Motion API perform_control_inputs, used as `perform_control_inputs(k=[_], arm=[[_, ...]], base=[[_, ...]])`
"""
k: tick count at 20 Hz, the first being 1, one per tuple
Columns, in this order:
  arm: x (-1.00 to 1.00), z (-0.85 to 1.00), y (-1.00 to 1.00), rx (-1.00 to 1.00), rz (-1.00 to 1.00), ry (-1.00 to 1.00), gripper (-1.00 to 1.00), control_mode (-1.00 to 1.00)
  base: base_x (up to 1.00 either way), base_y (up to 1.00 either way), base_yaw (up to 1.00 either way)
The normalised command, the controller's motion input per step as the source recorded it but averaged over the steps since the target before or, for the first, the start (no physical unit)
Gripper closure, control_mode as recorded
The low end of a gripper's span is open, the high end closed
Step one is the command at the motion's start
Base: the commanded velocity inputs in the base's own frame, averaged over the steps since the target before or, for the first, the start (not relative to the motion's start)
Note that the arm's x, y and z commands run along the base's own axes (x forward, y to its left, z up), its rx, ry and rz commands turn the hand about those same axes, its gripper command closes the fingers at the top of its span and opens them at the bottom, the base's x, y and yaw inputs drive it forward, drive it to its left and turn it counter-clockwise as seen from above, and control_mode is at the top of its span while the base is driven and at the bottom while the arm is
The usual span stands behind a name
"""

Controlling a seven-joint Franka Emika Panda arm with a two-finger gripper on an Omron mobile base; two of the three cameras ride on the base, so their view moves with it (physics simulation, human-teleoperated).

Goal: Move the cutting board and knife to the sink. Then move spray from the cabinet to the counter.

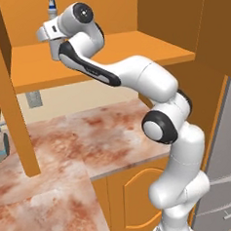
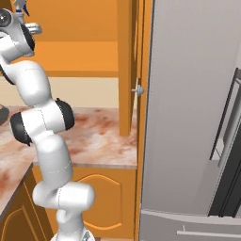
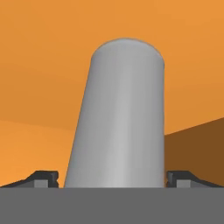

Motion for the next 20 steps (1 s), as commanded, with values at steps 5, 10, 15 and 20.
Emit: perform_control_inputs(k=[5, 10, 15, 20], arm=[[0.06, 0.0, 0.07, 0.0, 0.0, 0.0, 1.0, -1.0], [-0.2, 0.0, -0.03, 0.0, 0.0, -0.02, 1.0, -1.0], [-1.0, -0.01, -0.29, 0.0, 0.0, -0.05, 1.0, -1.0], [-1.0, 0.0, -0.83, 0.0, 0.0, -0.01, 1.0, -1.0]], base=[[0.0, 0.0, 0.0], [0.0, 0.0, 0.0], [0.0, 0.0, 0.0], [0.0, 0.0, 0.0]])
